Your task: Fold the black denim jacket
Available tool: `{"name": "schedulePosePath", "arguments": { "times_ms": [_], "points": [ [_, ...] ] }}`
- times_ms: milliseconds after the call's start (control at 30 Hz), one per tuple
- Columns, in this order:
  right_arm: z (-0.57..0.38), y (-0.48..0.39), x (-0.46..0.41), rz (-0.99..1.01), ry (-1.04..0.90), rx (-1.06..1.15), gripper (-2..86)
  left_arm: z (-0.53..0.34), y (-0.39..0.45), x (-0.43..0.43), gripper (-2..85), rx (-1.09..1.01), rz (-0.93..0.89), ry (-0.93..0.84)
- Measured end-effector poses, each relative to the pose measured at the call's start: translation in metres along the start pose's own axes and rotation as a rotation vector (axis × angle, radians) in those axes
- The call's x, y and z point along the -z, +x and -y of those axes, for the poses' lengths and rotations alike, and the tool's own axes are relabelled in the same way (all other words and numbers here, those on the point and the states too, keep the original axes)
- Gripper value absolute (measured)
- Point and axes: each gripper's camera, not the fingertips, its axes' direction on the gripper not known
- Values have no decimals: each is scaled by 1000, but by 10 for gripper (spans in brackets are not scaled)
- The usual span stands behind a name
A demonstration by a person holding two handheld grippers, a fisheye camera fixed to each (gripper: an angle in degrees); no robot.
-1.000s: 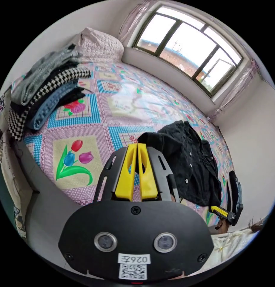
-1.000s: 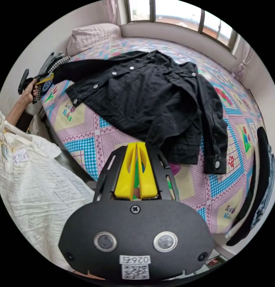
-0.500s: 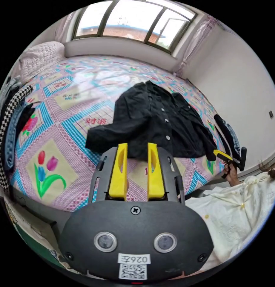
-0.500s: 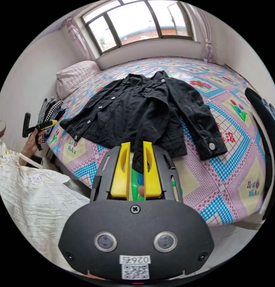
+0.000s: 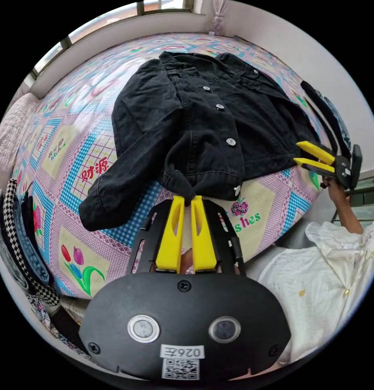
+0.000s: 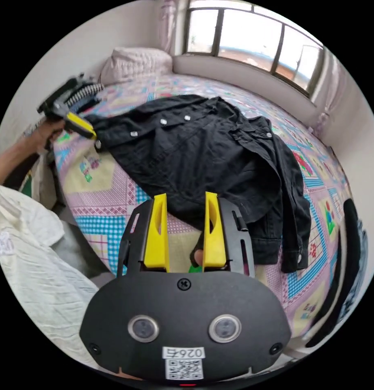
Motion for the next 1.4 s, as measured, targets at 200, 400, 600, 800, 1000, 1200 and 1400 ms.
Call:
{"name": "schedulePosePath", "arguments": {
  "times_ms": [200,400,600,800,1000,1200,1400],
  "points": [
    [23,26,-5,83,-128,-25,-7,-43,-53,33,5,95,-289,119],
    [6,27,37,294,-206,2,-9,-107,-86,34,3,111,-527,47],
    [-23,19,71,373,-194,-122,20,-196,-165,26,-6,365,-862,205],
    [-23,117,157,380,150,-455,51,-221,-217,101,-4,505,-756,718],
    [14,192,153,-2,109,-476,88,-42,-171,110,87,170,-812,608],
    [57,256,87,-119,-114,-419,90,151,-99,67,138,16,-815,397],
    [78,281,88,-17,-182,-294,-12,275,-52,33,154,7,-602,203]
  ]
}}
